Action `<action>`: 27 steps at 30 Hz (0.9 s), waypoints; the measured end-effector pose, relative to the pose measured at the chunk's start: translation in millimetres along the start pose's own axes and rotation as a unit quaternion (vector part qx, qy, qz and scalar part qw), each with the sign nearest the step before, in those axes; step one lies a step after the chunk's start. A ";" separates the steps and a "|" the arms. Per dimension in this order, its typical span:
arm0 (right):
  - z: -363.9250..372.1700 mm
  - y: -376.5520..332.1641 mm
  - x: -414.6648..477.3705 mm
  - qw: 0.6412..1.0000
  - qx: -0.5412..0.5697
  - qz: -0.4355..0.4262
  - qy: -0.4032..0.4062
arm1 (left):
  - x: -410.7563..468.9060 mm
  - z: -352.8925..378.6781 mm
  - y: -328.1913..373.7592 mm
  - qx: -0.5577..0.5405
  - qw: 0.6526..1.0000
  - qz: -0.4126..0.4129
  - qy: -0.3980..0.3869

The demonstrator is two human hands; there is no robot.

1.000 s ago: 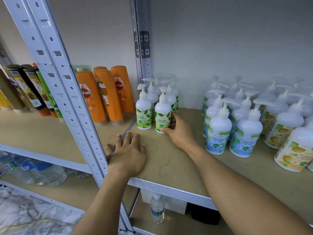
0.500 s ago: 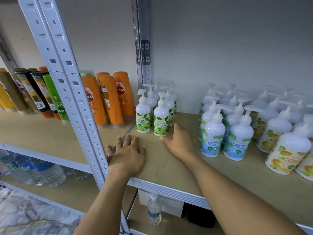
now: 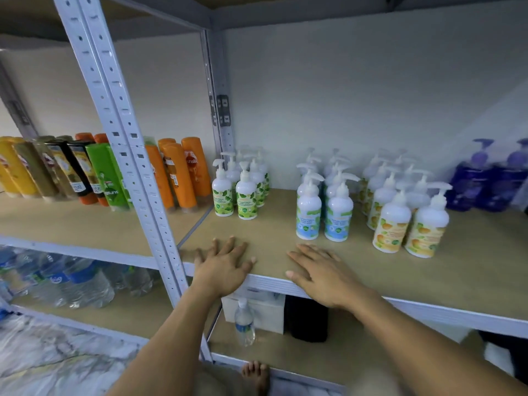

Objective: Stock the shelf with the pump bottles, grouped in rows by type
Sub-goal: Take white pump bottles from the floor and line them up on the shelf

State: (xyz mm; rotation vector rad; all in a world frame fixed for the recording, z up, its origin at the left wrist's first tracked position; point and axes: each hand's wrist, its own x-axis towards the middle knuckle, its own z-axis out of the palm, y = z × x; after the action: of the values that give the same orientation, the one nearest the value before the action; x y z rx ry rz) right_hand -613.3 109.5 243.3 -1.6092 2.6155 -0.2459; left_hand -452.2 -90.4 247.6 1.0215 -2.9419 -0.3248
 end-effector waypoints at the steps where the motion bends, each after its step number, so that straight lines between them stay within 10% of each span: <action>1: -3.2 9.2 -13.8 1.000 0.001 0.007 0.003 | -6.8 1.5 6.5 -0.004 1.000 0.006 -0.001; 15: 32.3 126.9 -306.3 0.975 0.066 0.196 0.083 | -121.3 84.4 190.6 -0.017 0.956 0.291 0.013; 27: 127.6 96.5 -629.4 0.848 0.171 0.498 0.059 | -253.7 188.3 364.1 -0.010 0.806 0.554 -0.208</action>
State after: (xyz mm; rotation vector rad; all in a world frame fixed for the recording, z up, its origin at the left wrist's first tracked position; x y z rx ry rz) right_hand -396.1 699.7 81.4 -0.0302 2.8521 -0.6732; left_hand -489.9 380.2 150.2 -0.9606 -3.2205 -0.5413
